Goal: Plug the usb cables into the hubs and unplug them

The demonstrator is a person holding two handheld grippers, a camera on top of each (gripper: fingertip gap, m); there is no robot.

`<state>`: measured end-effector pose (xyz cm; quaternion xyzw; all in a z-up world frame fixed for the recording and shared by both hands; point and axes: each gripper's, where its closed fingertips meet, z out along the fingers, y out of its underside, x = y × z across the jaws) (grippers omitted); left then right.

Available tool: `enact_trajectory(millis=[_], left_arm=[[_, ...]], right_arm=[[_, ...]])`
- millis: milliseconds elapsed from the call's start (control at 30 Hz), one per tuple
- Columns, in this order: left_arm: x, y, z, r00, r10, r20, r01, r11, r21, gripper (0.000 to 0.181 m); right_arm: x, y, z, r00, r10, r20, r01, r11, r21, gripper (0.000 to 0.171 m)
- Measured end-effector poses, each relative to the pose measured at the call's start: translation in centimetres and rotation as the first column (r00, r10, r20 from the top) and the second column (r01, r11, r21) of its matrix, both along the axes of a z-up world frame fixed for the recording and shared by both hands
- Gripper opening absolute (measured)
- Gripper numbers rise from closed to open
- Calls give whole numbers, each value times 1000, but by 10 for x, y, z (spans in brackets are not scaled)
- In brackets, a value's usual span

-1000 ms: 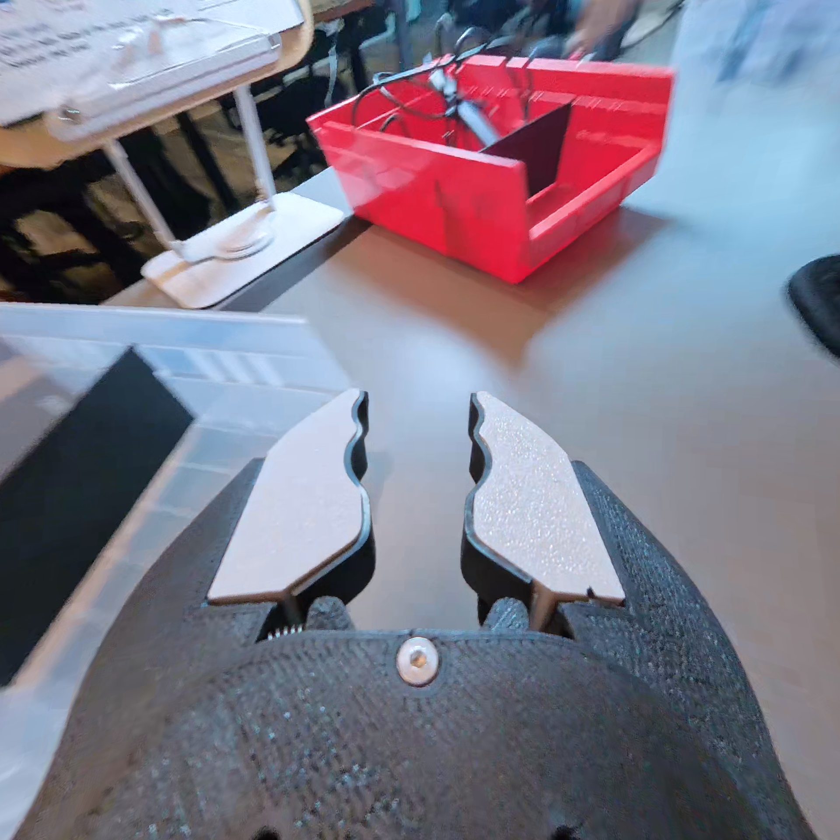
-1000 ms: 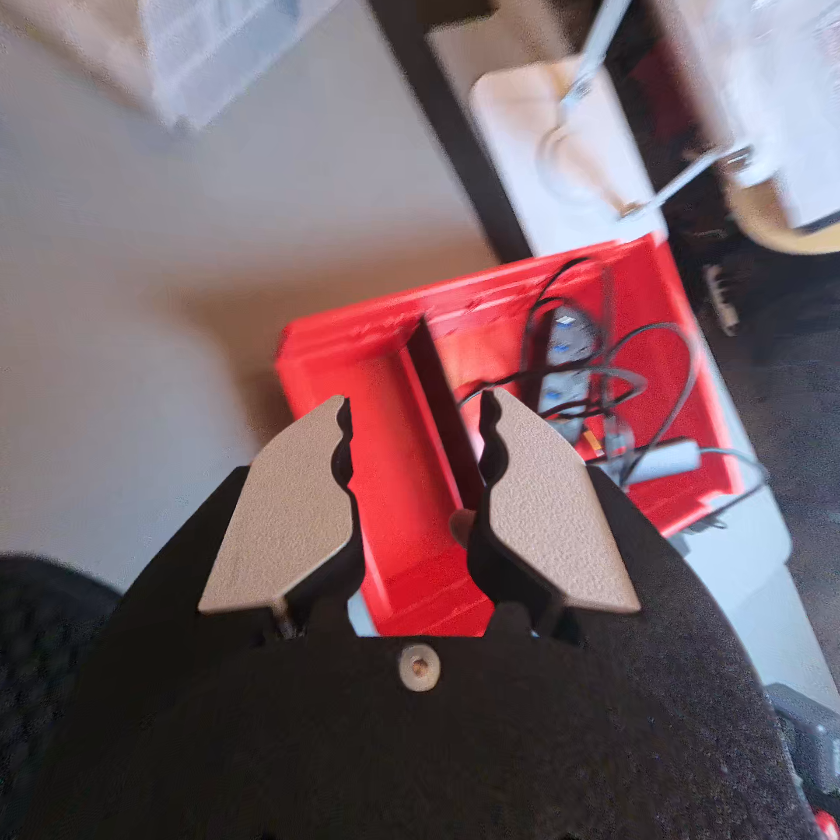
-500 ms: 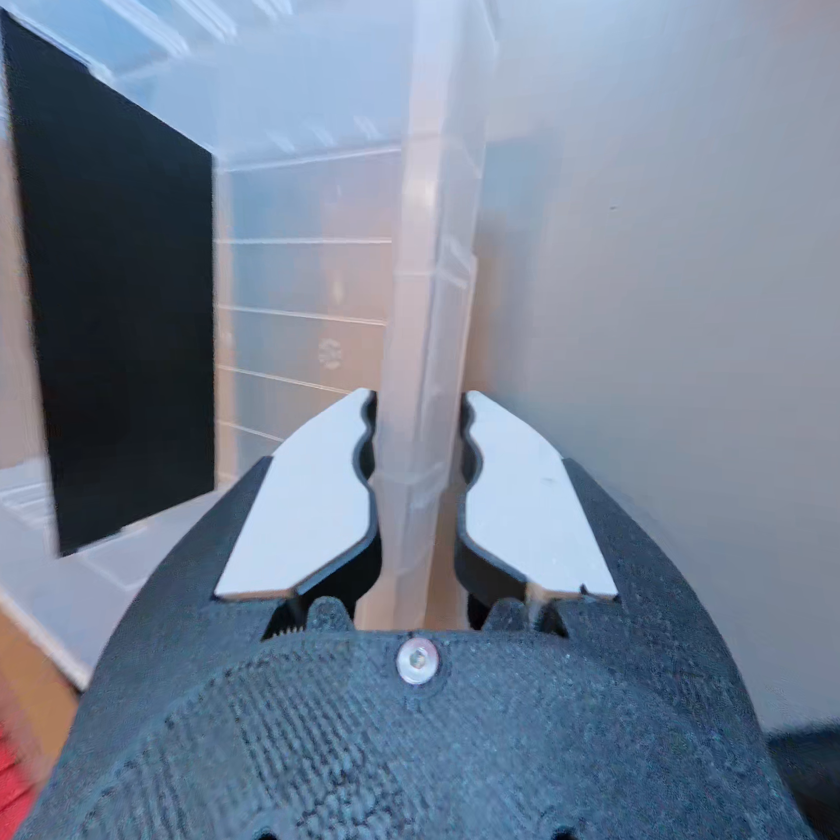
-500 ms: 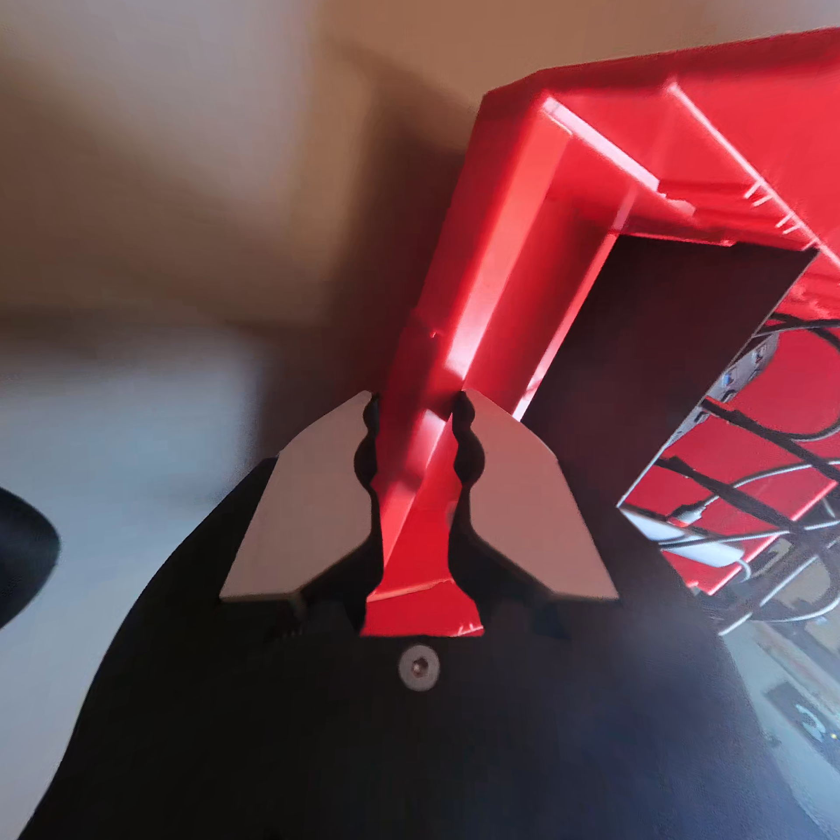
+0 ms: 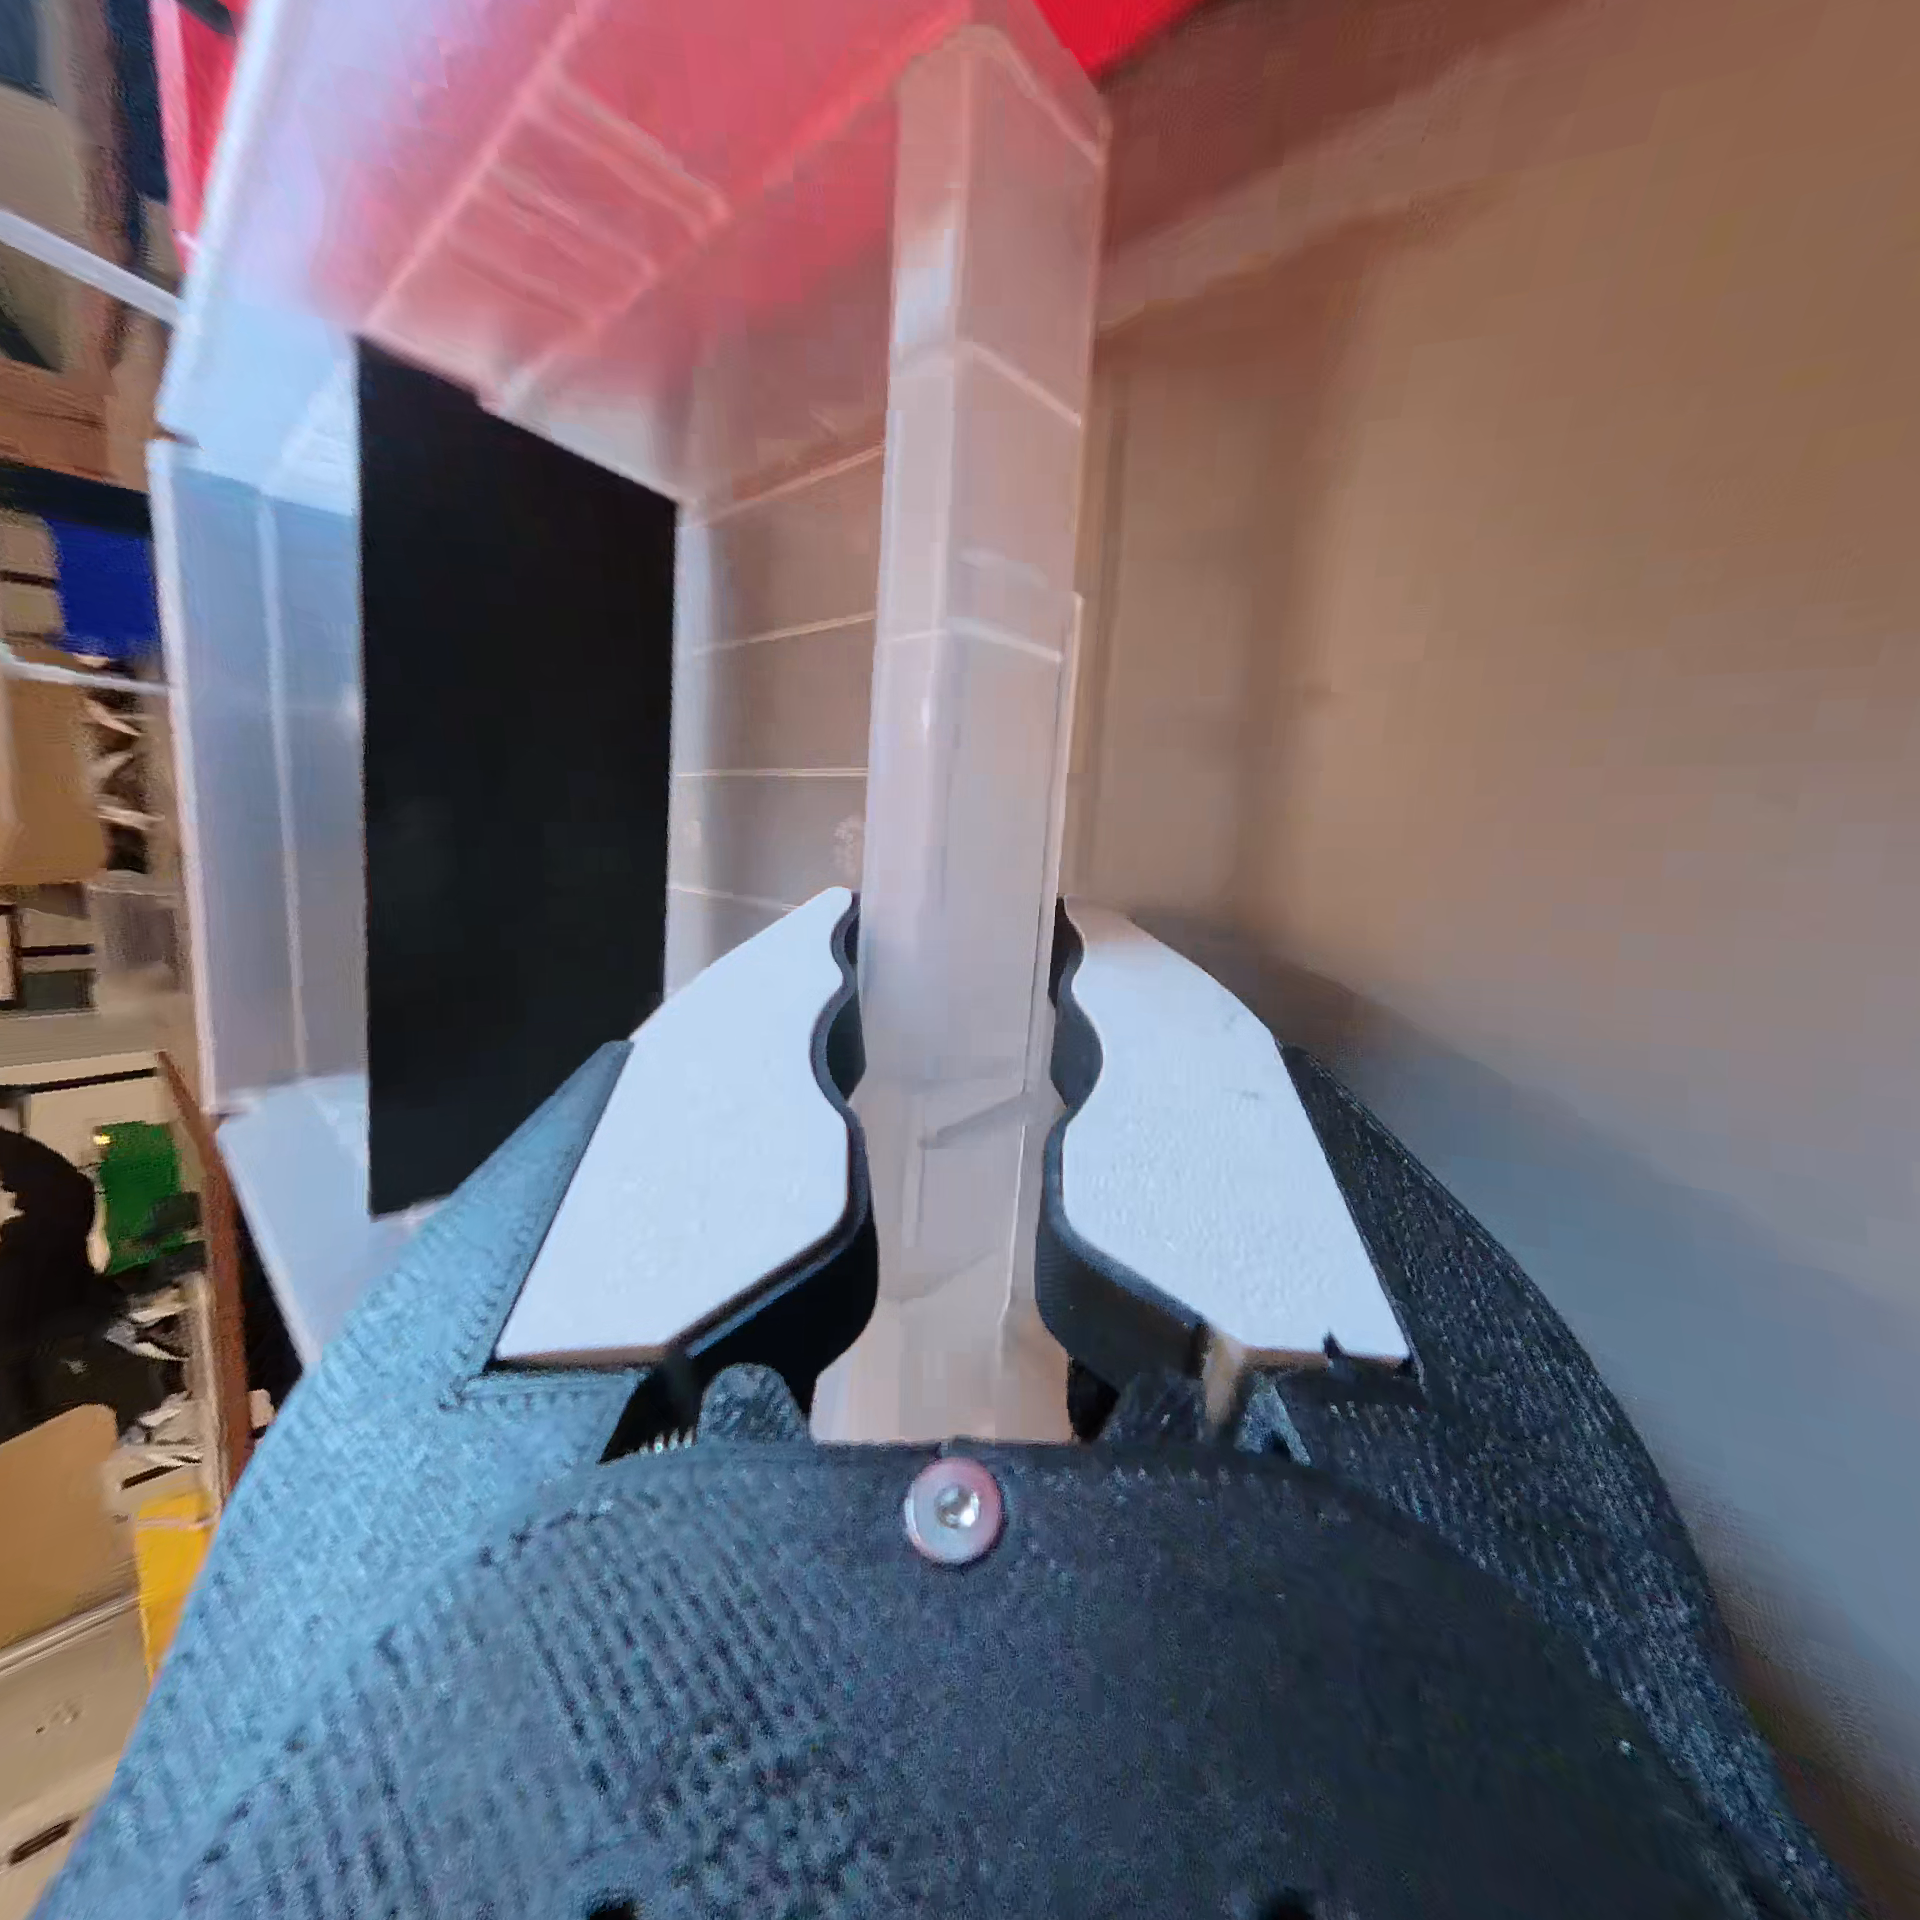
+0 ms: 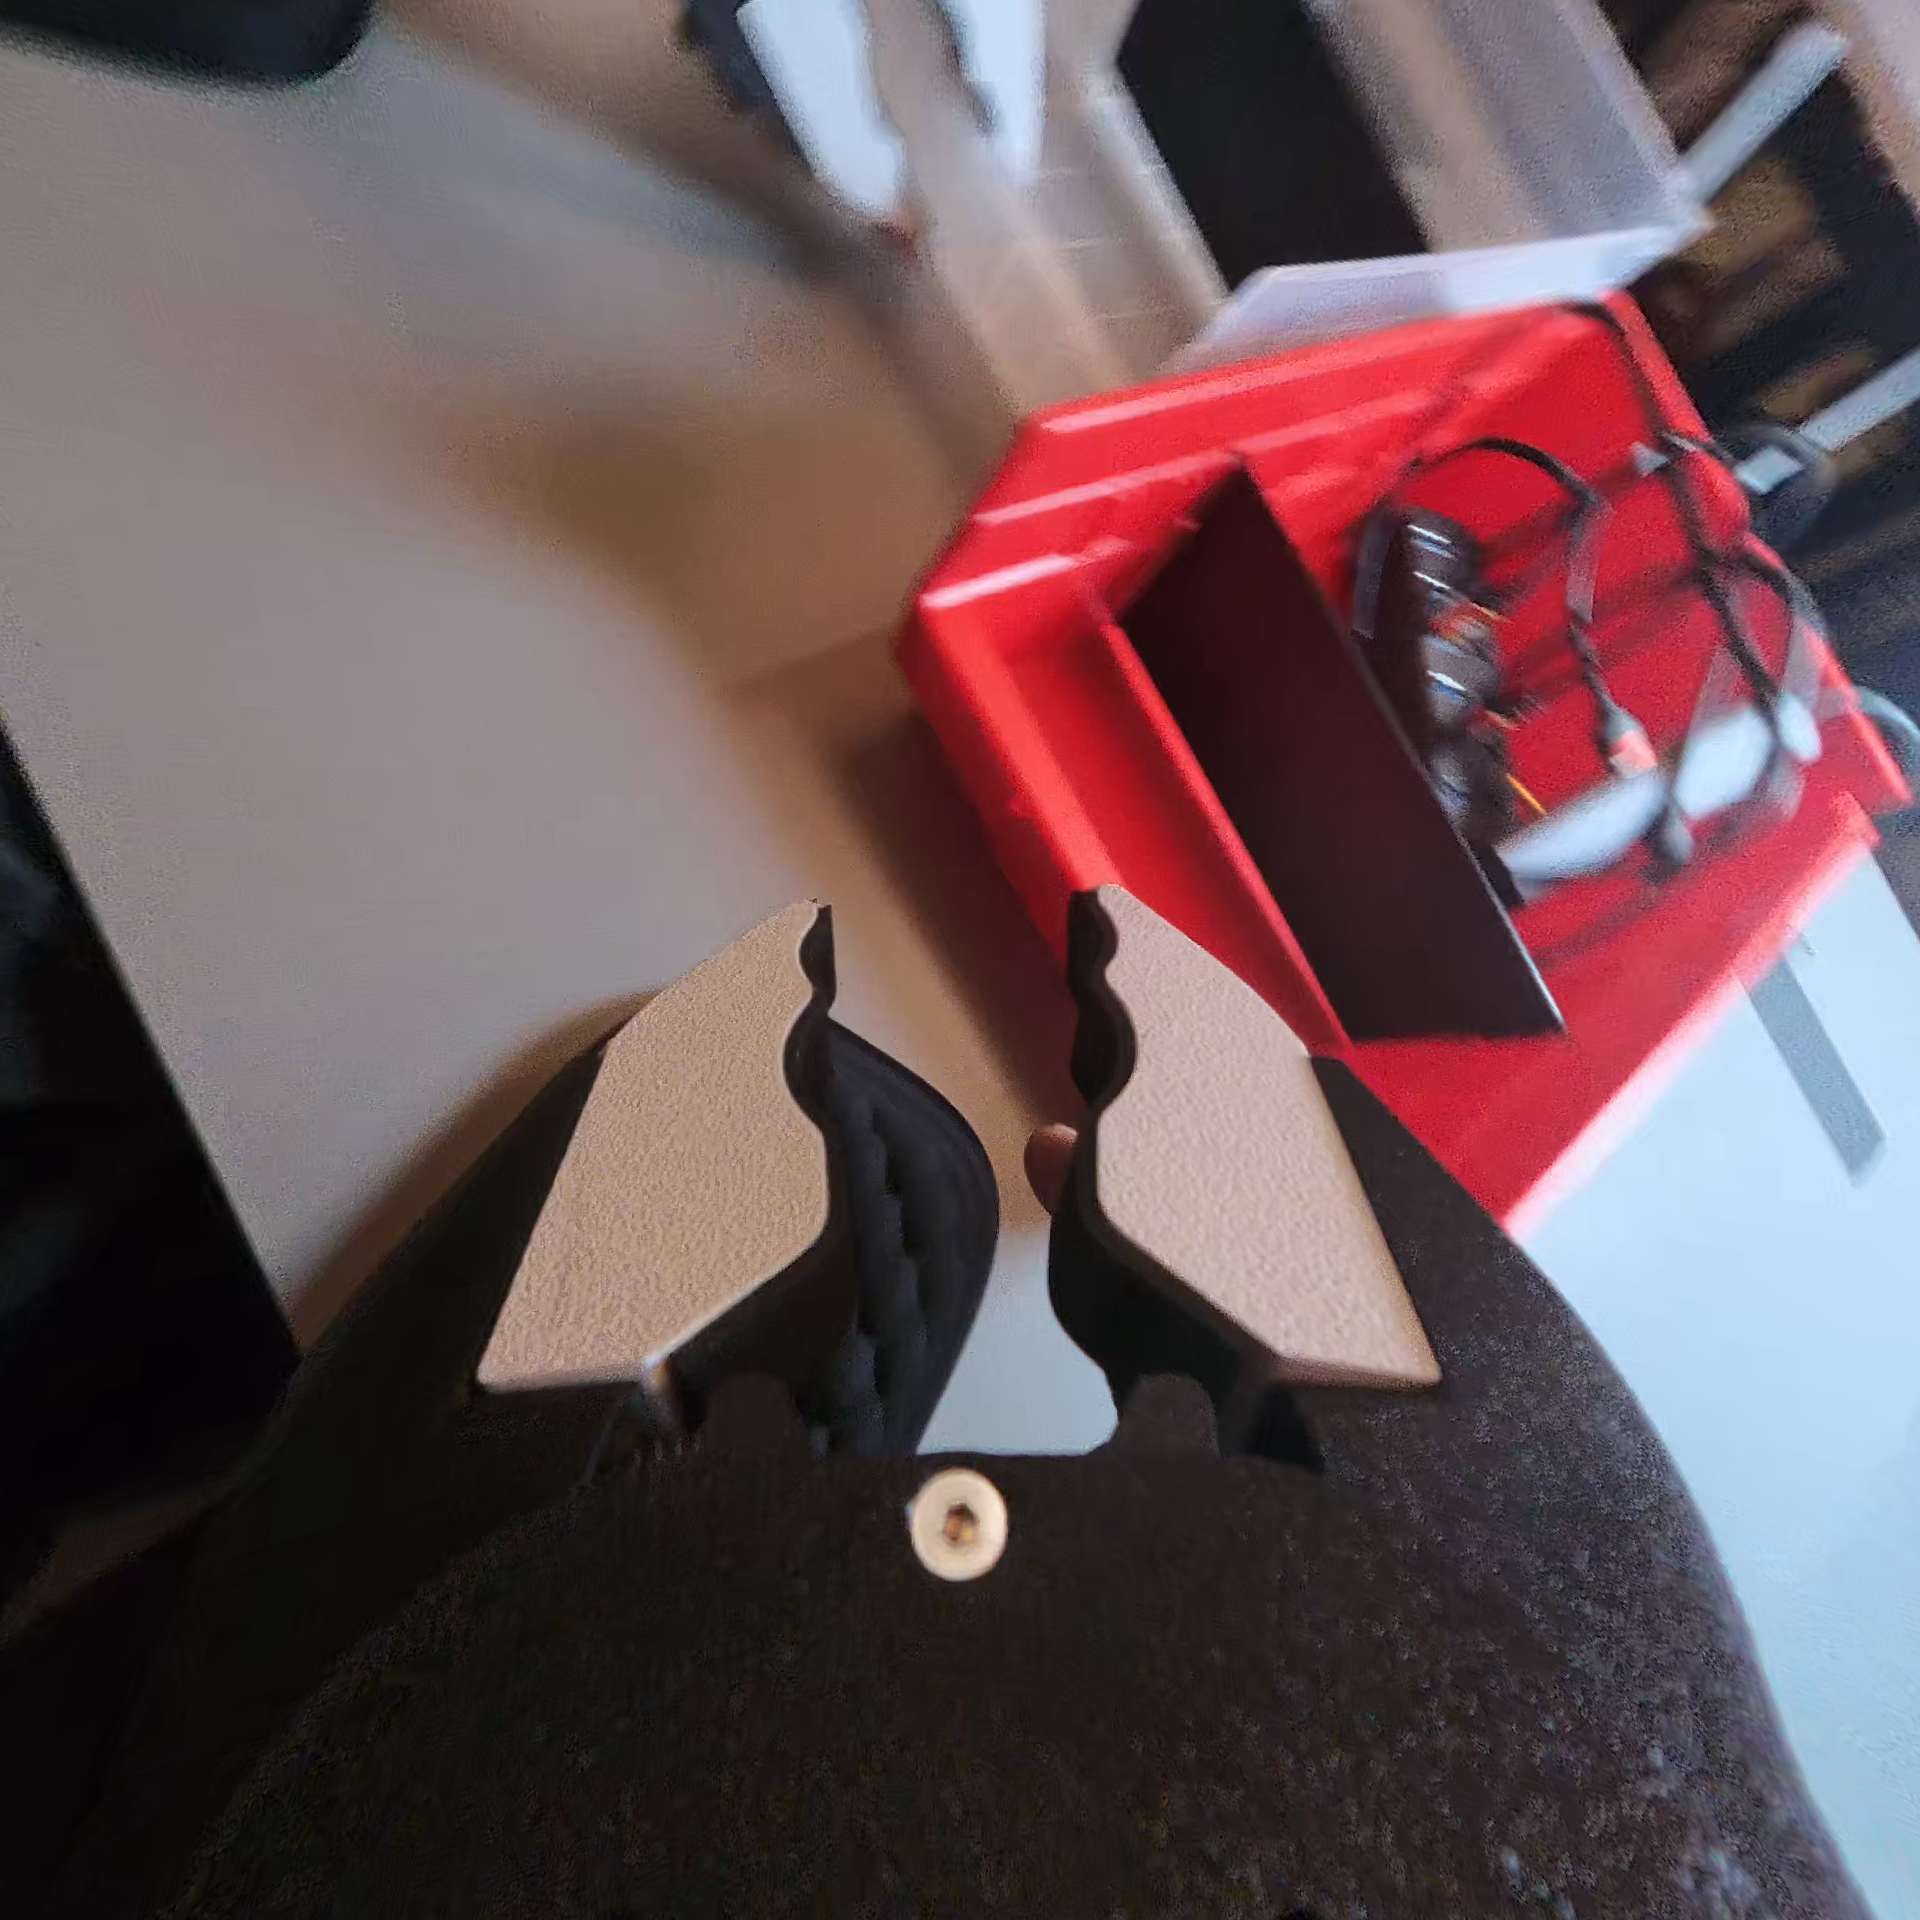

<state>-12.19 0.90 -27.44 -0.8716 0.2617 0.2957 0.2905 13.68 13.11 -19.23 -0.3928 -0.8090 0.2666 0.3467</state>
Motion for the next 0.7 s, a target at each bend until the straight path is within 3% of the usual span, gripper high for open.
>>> enact_trajectory(millis=[133,200,233,300,333,400,500,533,567,600,700], left_arm=[[-7,5,27,983,102,153,-122,984,133,50],[11,4,50,946,89,310,-181,943,281,41],[30,5,60,895,51,442,-220,914,339,38],[76,10,67,721,-30,693,-312,878,362,39],[98,15,69,641,-60,765,-348,866,360,41],[131,33,70,561,-95,822,-410,831,376,47],[140,71,64,610,-25,792,-506,757,413,56],[136,83,58,638,19,770,-523,744,416,56],[136,95,50,646,45,762,-522,754,398,53],[133,104,46,660,70,748,-533,746,400,45],[124,107,48,761,137,634,-505,738,448,28]], right_arm=[[25,67,3,938,-333,-94,308,927,-214,43],[32,91,-9,896,-436,-82,389,860,-329,47],[31,102,-17,876,-478,-71,424,830,-361,50],[21,115,-32,858,-512,-30,453,783,-426,58],[11,117,-38,860,-511,-3,450,760,-469,64],[-12,120,-44,861,-509,19,439,723,-534,68],[-40,128,-48,857,-514,22,447,722,-528,66],[-45,129,-46,860,-511,3,440,738,-512,56],[-49,129,-44,861,-507,-25,433,759,-485,32],[-49,132,-44,851,-522,-54,452,782,-428,20],[-37,131,-40,815,-553,-172,515,828,-221,12]])
